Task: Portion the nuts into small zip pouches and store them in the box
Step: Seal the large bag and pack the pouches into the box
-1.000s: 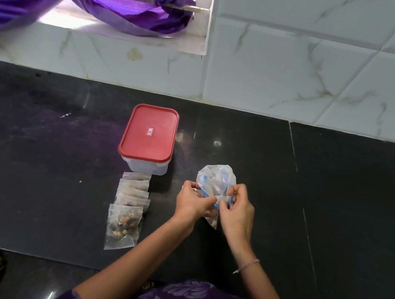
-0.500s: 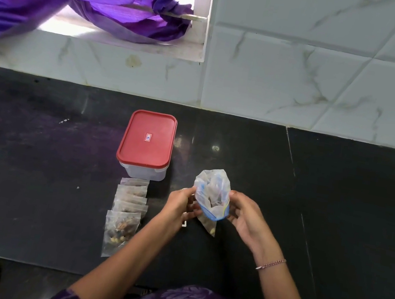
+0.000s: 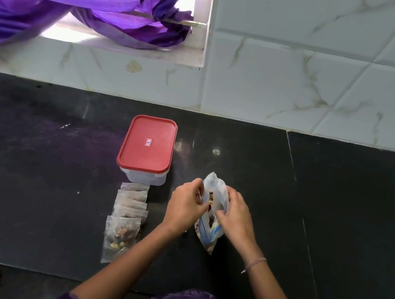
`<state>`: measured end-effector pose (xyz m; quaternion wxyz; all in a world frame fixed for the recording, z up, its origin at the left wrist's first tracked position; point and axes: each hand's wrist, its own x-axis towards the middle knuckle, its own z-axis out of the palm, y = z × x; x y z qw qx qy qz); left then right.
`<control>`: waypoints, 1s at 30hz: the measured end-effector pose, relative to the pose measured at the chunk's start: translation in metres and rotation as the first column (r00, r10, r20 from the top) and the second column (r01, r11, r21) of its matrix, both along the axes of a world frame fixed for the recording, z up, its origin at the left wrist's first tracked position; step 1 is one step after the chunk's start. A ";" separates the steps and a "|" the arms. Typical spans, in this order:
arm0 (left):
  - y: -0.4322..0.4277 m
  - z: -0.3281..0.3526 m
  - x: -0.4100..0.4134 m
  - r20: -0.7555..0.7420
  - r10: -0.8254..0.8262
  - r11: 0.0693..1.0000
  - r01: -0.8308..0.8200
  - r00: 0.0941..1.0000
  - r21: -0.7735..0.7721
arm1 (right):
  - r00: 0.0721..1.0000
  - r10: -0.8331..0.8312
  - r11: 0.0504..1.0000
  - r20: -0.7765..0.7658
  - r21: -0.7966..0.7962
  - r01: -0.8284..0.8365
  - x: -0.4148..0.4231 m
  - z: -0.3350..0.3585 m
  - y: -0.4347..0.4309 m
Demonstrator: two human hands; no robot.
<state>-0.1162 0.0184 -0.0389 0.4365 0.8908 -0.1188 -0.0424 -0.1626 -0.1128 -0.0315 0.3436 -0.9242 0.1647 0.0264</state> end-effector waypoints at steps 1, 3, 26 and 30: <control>-0.001 0.000 -0.002 0.050 -0.016 0.998 0.013 0.999 0.055 | 0.998 0.067 0.989 -0.015 -0.133 -0.069 -0.001 0.001 0.003; -0.003 -0.004 -0.003 0.054 0.001 0.995 -0.007 0.999 0.099 | 0.990 0.135 0.964 -0.039 -0.226 -0.140 -0.001 0.000 0.006; 0.009 0.013 0.018 -0.643 -0.202 0.905 -0.111 0.739 -0.411 | 0.984 -0.168 0.727 -0.062 0.666 0.166 0.009 0.012 -0.017; 0.004 0.011 0.017 -0.579 -0.083 0.983 -0.030 0.811 -0.183 | 0.955 0.125 0.986 0.269 -0.138 -0.090 0.008 0.009 -0.012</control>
